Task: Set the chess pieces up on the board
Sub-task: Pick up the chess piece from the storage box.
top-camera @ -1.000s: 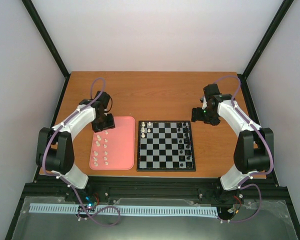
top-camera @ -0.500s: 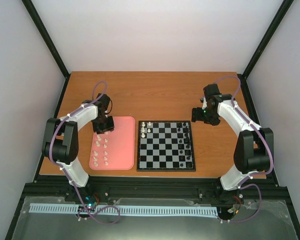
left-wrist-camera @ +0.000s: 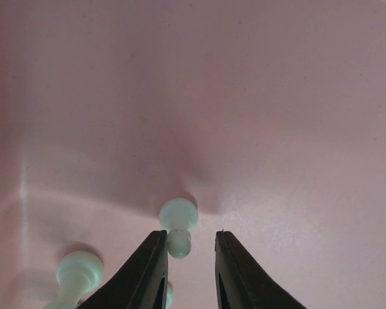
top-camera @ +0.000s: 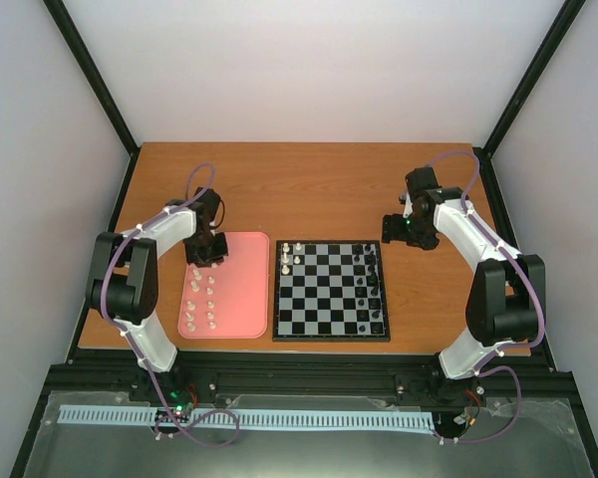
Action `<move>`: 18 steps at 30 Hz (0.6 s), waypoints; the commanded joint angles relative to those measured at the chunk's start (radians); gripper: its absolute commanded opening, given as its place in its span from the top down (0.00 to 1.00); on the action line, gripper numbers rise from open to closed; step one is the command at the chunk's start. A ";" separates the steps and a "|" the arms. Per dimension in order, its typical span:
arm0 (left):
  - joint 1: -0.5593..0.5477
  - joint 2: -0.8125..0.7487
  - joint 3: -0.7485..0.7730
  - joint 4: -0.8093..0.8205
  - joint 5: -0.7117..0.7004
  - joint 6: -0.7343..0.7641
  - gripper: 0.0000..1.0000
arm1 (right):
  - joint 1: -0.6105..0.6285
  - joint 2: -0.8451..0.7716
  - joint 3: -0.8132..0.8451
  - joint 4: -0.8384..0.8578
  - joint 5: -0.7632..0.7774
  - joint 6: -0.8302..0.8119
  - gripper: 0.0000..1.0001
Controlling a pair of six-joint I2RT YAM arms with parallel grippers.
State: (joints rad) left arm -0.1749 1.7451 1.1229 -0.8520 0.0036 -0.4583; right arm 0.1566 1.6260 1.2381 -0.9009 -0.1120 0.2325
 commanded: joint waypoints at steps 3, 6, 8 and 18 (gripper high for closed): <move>0.008 0.023 0.030 0.009 -0.013 0.010 0.83 | -0.005 -0.004 -0.005 -0.004 0.015 0.002 0.00; 0.008 0.023 0.032 0.008 -0.018 0.013 0.90 | -0.005 -0.005 -0.006 -0.004 0.016 0.003 0.00; 0.008 0.022 0.034 0.005 -0.020 0.015 0.97 | -0.004 -0.005 -0.006 -0.004 0.016 0.004 0.00; -0.006 -0.073 0.198 -0.168 -0.018 0.052 0.99 | -0.004 0.001 -0.003 0.000 0.010 0.004 0.00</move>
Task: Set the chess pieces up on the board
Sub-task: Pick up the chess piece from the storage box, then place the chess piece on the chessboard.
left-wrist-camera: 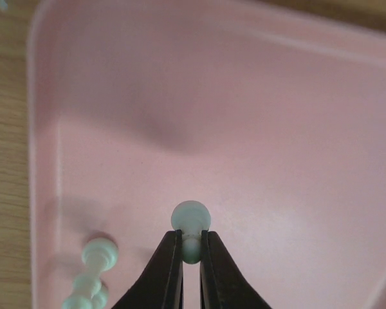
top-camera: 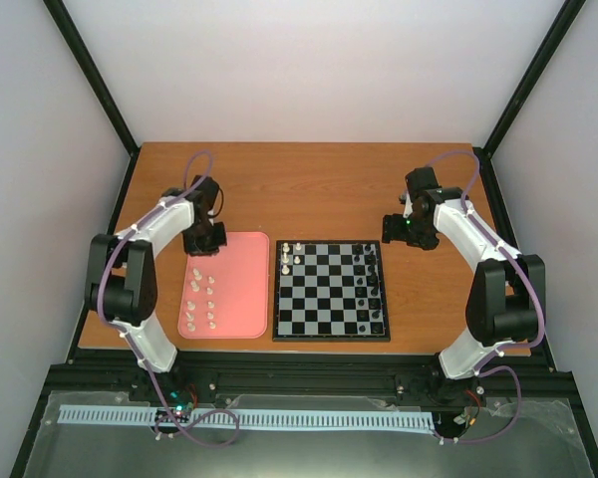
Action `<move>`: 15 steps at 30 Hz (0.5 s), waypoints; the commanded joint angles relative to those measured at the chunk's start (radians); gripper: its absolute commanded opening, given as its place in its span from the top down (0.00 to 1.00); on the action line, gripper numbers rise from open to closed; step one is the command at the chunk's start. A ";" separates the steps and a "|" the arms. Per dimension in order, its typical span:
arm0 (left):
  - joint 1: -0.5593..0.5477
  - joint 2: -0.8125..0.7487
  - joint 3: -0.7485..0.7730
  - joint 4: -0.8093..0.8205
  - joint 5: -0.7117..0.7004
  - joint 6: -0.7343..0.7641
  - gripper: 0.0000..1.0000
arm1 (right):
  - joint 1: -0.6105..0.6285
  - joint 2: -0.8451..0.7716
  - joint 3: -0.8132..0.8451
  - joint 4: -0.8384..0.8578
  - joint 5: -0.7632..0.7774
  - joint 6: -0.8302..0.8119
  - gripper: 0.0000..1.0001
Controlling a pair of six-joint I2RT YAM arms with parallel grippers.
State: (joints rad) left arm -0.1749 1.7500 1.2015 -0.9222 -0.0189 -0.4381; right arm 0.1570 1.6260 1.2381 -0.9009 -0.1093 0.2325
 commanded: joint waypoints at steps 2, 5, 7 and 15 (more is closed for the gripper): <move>-0.037 -0.095 0.173 -0.146 0.022 0.032 0.99 | -0.005 0.007 0.003 0.000 0.008 0.002 0.00; -0.132 -0.111 0.231 -0.182 0.048 0.015 0.99 | -0.005 0.014 0.014 0.002 0.010 0.003 0.00; -0.209 -0.111 0.255 -0.178 0.099 -0.005 0.99 | -0.005 0.018 0.020 0.002 0.012 0.003 0.00; -0.507 0.018 0.392 -0.174 0.101 -0.042 0.98 | -0.004 0.016 0.019 0.002 0.007 0.007 0.00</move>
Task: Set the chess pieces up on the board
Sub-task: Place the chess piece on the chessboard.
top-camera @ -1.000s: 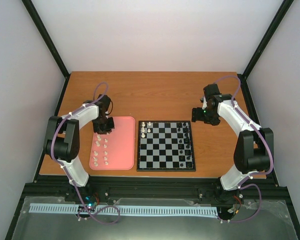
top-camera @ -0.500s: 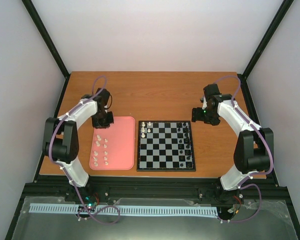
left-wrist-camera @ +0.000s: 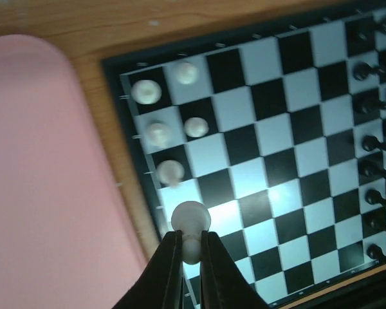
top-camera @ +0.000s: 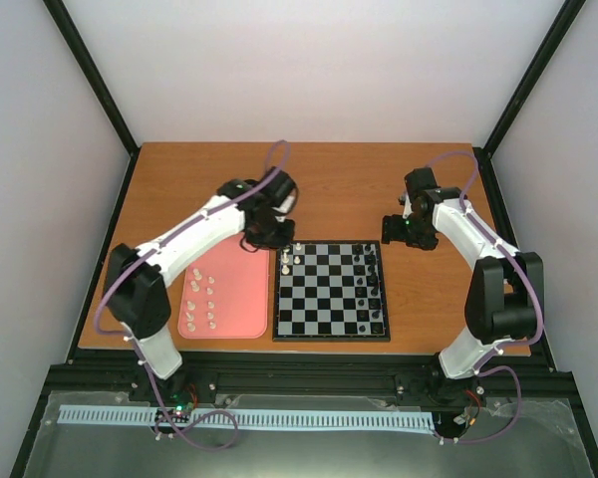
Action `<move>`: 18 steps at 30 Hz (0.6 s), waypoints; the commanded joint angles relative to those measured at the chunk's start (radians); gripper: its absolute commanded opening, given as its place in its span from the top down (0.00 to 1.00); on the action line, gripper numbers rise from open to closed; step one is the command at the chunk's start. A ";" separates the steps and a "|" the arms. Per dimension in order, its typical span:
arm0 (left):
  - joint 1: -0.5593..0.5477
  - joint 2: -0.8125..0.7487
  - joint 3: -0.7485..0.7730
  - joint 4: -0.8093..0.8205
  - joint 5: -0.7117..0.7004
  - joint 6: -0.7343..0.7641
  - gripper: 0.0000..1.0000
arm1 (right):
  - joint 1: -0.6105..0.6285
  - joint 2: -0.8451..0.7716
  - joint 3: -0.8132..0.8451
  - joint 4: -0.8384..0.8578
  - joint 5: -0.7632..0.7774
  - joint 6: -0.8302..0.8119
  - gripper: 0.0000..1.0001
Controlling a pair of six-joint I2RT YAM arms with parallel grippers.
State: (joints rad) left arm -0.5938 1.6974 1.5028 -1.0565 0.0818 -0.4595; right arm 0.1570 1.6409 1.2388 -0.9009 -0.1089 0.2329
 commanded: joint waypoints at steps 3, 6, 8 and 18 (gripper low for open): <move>-0.153 0.132 0.140 -0.067 -0.038 -0.011 0.98 | -0.005 -0.002 0.016 0.000 0.007 0.006 0.00; -0.179 0.168 0.160 -0.075 -0.051 -0.002 0.98 | -0.005 -0.007 0.010 0.002 0.006 0.006 0.00; -0.186 0.185 0.152 -0.072 -0.051 -0.002 0.98 | -0.004 -0.010 0.004 0.003 0.007 0.005 0.00; -0.198 0.204 0.007 0.016 -0.036 -0.016 0.98 | -0.005 -0.023 -0.026 0.010 0.005 0.006 0.00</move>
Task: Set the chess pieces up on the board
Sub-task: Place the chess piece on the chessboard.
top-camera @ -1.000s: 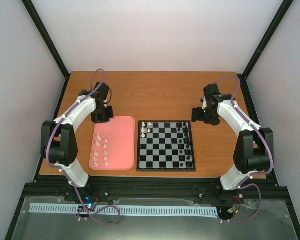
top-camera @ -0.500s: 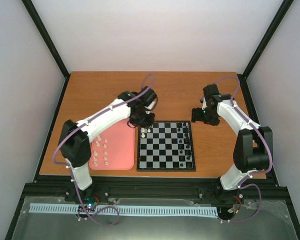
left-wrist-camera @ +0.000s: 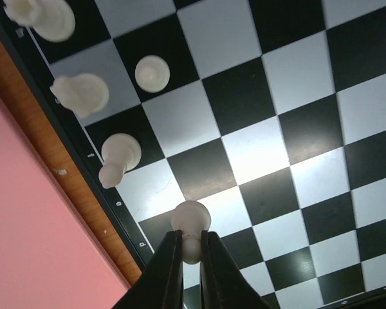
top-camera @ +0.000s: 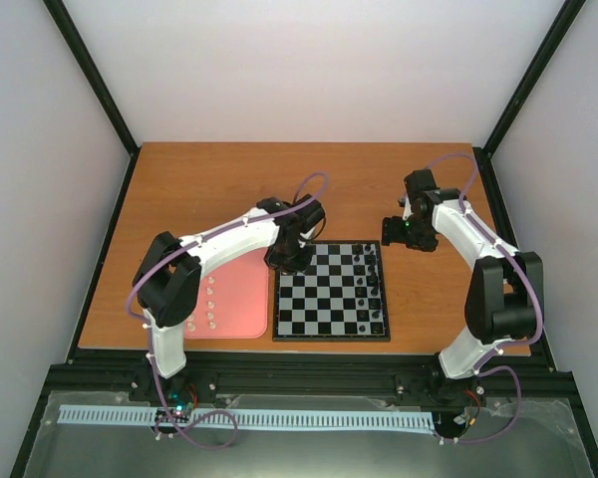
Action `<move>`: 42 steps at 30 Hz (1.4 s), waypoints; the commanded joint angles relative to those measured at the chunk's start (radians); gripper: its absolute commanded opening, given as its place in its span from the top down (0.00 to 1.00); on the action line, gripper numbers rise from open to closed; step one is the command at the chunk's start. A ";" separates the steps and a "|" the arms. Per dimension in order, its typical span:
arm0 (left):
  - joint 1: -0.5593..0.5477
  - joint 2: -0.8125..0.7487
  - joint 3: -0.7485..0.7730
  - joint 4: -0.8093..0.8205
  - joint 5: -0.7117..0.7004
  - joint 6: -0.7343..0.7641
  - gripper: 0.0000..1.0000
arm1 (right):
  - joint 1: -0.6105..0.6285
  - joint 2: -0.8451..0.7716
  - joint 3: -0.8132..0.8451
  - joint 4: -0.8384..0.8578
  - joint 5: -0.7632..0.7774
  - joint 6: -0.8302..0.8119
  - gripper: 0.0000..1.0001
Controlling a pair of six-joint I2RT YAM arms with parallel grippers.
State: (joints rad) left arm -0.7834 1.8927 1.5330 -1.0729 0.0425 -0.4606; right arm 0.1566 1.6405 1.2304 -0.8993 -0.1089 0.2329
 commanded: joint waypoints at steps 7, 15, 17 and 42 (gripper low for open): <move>-0.010 0.035 -0.043 0.065 0.002 -0.029 0.98 | -0.004 -0.019 -0.001 0.005 0.006 0.002 0.00; -0.010 0.097 0.027 0.066 -0.026 -0.025 0.98 | -0.005 -0.016 -0.004 0.006 0.005 0.003 0.00; -0.010 0.111 0.038 0.071 -0.033 -0.025 0.98 | -0.005 -0.017 -0.004 0.005 0.007 0.002 0.00; -0.010 0.176 0.092 0.034 -0.085 -0.003 0.96 | -0.005 -0.002 -0.002 0.006 0.012 -0.004 0.00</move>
State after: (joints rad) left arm -0.7837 2.0468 1.5883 -1.0210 -0.0277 -0.4728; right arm 0.1570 1.6405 1.2228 -0.9001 -0.1085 0.2321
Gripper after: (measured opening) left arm 0.070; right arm 0.999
